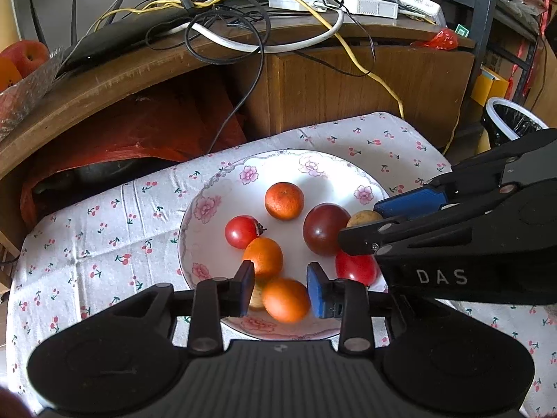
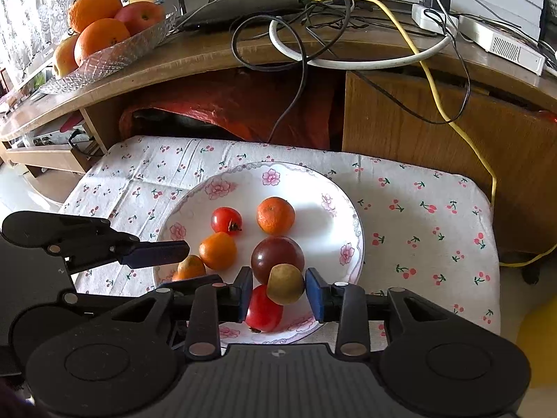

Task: Organize fruits
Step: 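Carry the orange and potato into the white bowl and open both tools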

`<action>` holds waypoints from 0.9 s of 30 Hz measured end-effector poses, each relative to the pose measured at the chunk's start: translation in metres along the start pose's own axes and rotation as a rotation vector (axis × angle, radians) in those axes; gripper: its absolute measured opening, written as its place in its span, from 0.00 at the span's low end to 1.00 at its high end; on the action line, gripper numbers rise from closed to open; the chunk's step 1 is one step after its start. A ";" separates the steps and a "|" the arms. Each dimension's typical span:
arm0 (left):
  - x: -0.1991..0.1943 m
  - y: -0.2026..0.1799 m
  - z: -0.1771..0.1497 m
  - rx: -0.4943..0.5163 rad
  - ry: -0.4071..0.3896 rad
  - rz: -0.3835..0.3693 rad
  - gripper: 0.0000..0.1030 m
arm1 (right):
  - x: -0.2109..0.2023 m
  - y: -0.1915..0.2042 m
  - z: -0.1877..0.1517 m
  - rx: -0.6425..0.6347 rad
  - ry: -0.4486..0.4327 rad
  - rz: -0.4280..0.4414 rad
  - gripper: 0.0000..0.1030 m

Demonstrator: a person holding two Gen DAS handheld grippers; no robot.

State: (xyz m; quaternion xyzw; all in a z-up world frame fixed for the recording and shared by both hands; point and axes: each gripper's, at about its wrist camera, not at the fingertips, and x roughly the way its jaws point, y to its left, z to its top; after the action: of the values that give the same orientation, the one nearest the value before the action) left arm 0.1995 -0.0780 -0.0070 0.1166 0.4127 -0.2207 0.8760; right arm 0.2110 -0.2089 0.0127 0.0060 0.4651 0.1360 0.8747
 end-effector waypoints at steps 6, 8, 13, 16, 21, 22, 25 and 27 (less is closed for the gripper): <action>-0.002 0.000 0.000 -0.003 -0.006 0.003 0.41 | -0.003 -0.002 0.002 0.022 -0.008 0.003 0.30; -0.003 0.000 0.000 -0.002 -0.009 0.006 0.41 | -0.005 -0.003 0.002 0.034 -0.014 0.006 0.30; -0.009 0.000 -0.001 0.003 -0.015 0.017 0.41 | -0.012 -0.005 0.003 0.055 -0.028 0.014 0.30; -0.012 0.000 -0.002 0.006 -0.012 0.028 0.41 | -0.015 -0.004 0.003 0.067 -0.032 0.016 0.30; -0.017 0.000 -0.004 0.009 -0.013 0.043 0.41 | -0.019 -0.001 -0.003 0.058 -0.026 -0.010 0.30; -0.018 0.000 -0.004 0.009 -0.013 0.047 0.41 | -0.020 0.001 -0.005 0.052 -0.022 -0.022 0.30; -0.022 -0.001 -0.005 0.003 -0.017 0.052 0.41 | -0.023 0.001 -0.010 0.056 -0.011 -0.046 0.30; -0.025 -0.002 -0.006 0.005 -0.020 0.057 0.41 | -0.027 0.000 -0.015 0.059 -0.007 -0.060 0.30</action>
State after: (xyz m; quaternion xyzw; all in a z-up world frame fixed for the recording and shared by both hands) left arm 0.1804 -0.0706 0.0087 0.1281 0.4001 -0.1979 0.8857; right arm 0.1848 -0.2171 0.0264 0.0185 0.4657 0.0957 0.8795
